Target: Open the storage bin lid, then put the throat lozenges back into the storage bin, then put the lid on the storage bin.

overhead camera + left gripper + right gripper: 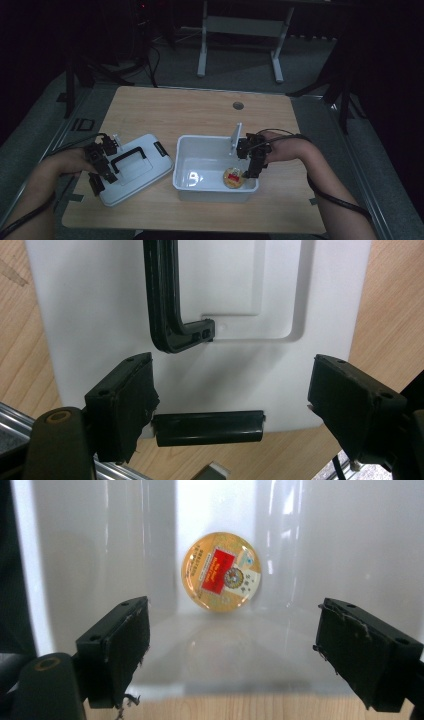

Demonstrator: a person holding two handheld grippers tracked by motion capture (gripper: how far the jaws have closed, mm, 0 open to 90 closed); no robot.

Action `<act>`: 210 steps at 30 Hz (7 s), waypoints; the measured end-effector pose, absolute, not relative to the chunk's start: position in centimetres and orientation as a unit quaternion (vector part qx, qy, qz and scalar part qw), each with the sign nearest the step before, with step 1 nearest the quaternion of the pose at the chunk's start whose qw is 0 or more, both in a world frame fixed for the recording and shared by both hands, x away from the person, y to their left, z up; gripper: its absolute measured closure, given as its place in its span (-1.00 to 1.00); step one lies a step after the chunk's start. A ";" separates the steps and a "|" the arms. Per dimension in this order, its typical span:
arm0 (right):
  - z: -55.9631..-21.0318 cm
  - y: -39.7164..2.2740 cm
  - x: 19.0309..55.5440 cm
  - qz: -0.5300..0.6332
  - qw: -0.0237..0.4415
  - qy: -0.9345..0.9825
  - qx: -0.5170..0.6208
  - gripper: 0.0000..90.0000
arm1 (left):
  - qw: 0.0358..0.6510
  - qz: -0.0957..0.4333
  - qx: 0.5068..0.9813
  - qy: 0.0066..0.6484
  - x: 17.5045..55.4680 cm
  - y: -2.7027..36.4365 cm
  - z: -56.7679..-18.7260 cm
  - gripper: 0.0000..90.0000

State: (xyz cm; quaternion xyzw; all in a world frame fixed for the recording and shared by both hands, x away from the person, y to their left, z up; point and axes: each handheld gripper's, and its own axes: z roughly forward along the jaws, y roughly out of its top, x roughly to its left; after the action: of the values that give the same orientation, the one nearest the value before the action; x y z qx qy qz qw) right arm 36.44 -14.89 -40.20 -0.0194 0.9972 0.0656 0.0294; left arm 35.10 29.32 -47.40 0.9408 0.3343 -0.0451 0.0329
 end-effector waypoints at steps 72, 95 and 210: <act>-47.9 -28.6 35.9 0.072 -0.016 0.990 0.118 -0.67 | -0.012 -0.038 0.938 0.344 36.5 27.9 -49.2 0.84; -47.7 -28.8 36.0 0.079 -0.007 0.989 0.121 -0.66 | 0.013 -0.041 0.937 0.347 34.9 29.8 -46.1 0.85; -48.0 -28.6 35.3 0.095 -0.014 0.990 0.107 -0.65 | 0.046 -0.028 0.998 0.030 37.8 2.8 -37.1 0.85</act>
State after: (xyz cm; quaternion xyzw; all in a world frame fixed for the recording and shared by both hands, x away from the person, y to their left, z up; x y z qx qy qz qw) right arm 35.31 -28.57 -48.04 0.1074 0.9895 0.0955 -0.0144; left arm 37.85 2.78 -37.07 0.9981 0.0304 -0.0277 0.0457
